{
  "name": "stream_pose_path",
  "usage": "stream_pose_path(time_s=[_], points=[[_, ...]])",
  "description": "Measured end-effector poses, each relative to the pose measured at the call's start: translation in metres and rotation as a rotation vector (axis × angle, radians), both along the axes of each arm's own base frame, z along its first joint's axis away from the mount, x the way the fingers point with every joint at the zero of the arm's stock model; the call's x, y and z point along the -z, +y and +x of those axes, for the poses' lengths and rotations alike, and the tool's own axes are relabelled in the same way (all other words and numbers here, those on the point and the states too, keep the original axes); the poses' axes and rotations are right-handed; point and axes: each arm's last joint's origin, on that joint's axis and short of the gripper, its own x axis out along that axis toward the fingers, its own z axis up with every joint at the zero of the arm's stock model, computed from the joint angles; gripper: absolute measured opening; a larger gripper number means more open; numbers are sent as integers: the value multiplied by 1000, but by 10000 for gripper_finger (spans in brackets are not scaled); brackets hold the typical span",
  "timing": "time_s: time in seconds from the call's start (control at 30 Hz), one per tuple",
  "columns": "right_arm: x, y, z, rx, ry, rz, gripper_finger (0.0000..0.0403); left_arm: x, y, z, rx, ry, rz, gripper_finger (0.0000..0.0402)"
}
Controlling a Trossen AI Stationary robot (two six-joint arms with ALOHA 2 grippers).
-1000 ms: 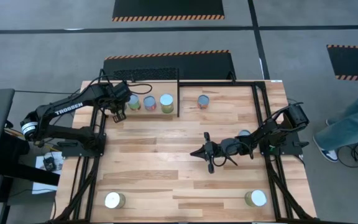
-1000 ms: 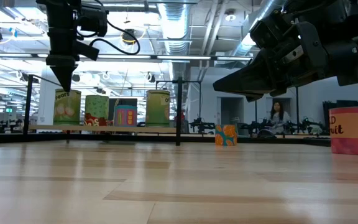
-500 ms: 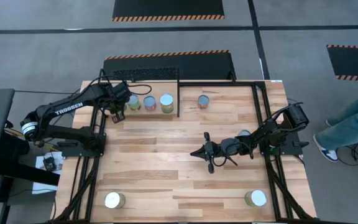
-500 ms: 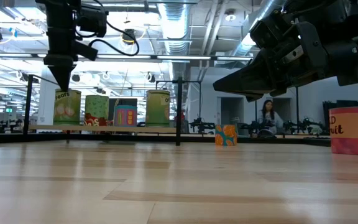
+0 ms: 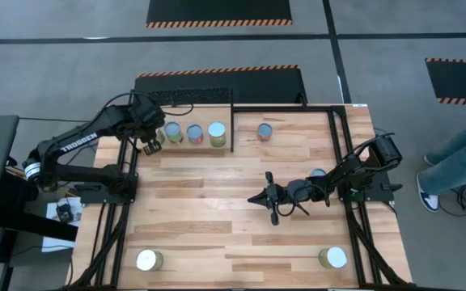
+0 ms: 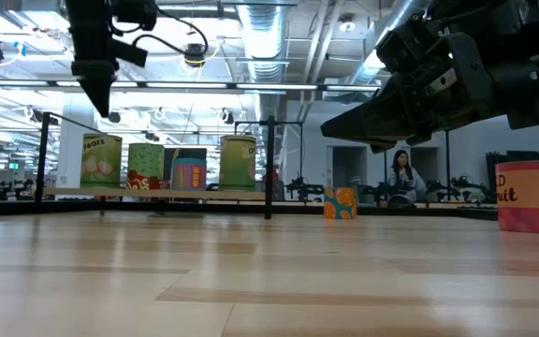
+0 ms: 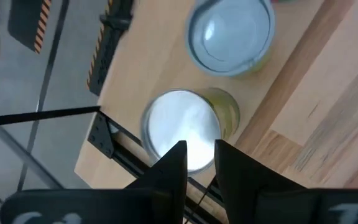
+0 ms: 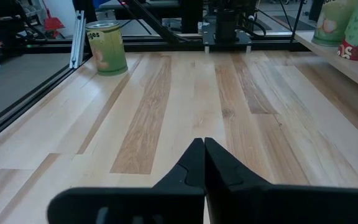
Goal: Pick and place cans onto a shelf
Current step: Put the canned mixed fruits on the shelf
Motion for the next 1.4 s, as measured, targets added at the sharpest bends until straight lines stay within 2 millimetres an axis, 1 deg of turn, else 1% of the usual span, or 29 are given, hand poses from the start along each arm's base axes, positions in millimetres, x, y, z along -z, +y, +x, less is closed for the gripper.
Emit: stream_pose_path(time_s=[0.23,0.37,0.57,0.73,0.83,0.93,1.0,1.07,1.17,1.23,1.4], points=[[0,0,0,0,0,0,12,-15,-11,-16,-20,-103,58,73],[0,0,0,1,0,0,11,-20,-21,-26,-54,-241,92,73],[0,0,0,2,0,0,11,-16,-43,-30,23,-525,144,73],[-2,3,-1,-7,-4,-1,9,-1,-61,-23,152,-852,199,73],[-13,3,-3,-8,-32,-2,9,17,-71,-14,252,-1012,222,73],[-25,4,-9,28,-30,-42,9,39,-79,-6,344,-1122,236,66],[-37,5,-14,56,-42,-61,9,52,-84,-2,396,-1162,237,53],[-45,5,-21,90,-14,-82,9,64,-89,2,438,-1189,233,33],[-60,5,-34,130,29,-88,9,76,-96,4,477,-1216,217,6],[-74,7,-44,158,88,-86,9,79,-99,4,497,-1232,206,5],[-115,13,-68,220,249,-59,9,85,-104,4,520,-1247,193,1]])
